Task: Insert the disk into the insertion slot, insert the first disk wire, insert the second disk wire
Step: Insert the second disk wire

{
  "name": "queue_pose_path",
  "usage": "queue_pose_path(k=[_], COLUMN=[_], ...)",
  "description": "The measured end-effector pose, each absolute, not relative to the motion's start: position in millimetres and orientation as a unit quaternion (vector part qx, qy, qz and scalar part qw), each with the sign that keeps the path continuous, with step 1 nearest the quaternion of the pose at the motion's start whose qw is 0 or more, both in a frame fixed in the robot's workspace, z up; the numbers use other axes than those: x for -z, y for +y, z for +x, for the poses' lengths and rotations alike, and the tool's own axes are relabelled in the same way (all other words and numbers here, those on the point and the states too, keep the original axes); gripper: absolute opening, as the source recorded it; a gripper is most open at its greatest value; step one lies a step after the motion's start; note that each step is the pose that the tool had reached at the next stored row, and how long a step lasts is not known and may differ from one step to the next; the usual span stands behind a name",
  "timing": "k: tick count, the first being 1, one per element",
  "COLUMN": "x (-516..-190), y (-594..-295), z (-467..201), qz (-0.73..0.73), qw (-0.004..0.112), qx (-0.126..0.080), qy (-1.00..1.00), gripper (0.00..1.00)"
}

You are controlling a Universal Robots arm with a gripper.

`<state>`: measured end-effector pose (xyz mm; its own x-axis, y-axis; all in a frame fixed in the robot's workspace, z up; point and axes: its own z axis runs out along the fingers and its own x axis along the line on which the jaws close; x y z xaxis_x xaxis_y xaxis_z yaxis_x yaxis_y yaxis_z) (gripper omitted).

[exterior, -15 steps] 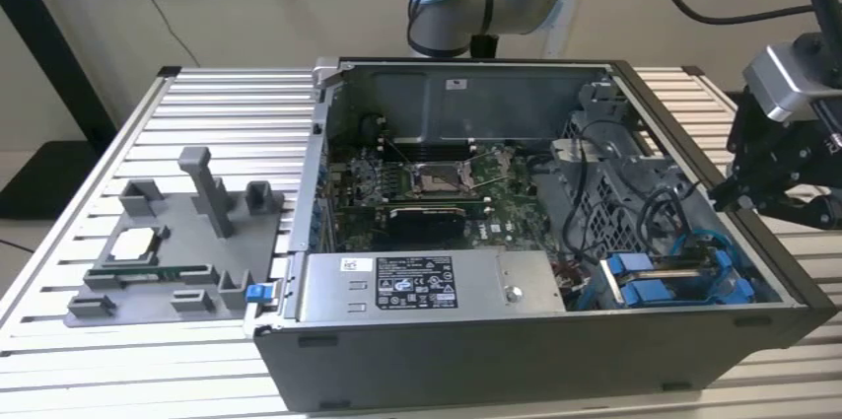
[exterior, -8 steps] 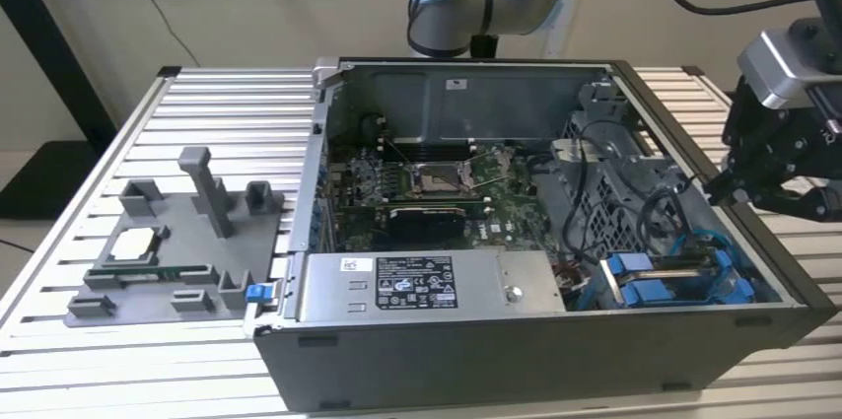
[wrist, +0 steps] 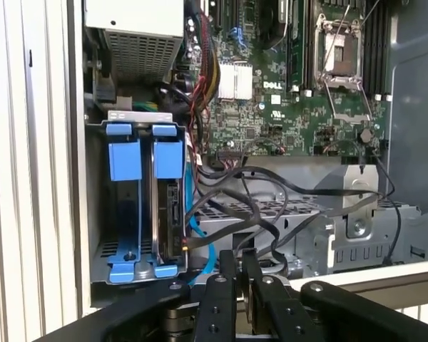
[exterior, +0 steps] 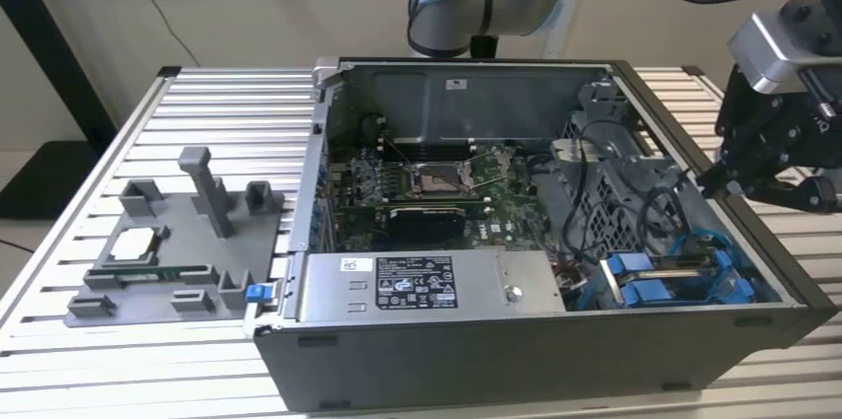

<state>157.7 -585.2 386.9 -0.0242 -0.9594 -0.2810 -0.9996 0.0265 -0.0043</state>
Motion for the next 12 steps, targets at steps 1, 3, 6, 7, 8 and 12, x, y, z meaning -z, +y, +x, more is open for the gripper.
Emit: queue_pose_path(k=[1, 3, 6, 7, 8, 12], x=[-388, -390, -391, -392, -392, -392], y=[-585, -585, -585, -585, -585, -585], z=[156, 153, 148, 146, 144, 136], qz=[-0.691, -0.691, -0.691, -0.691, -0.691, -0.691], qw=[0.103, 0.103, 0.103, 0.103, 0.103, 0.103], qx=[-0.098, -0.098, -0.098, -0.098, -0.098, -0.097], qy=[0.709, 0.709, 0.709, 0.709, 0.709, 0.709], gripper=[0.00, 0.00, 0.00, 0.00, 0.00, 0.00])
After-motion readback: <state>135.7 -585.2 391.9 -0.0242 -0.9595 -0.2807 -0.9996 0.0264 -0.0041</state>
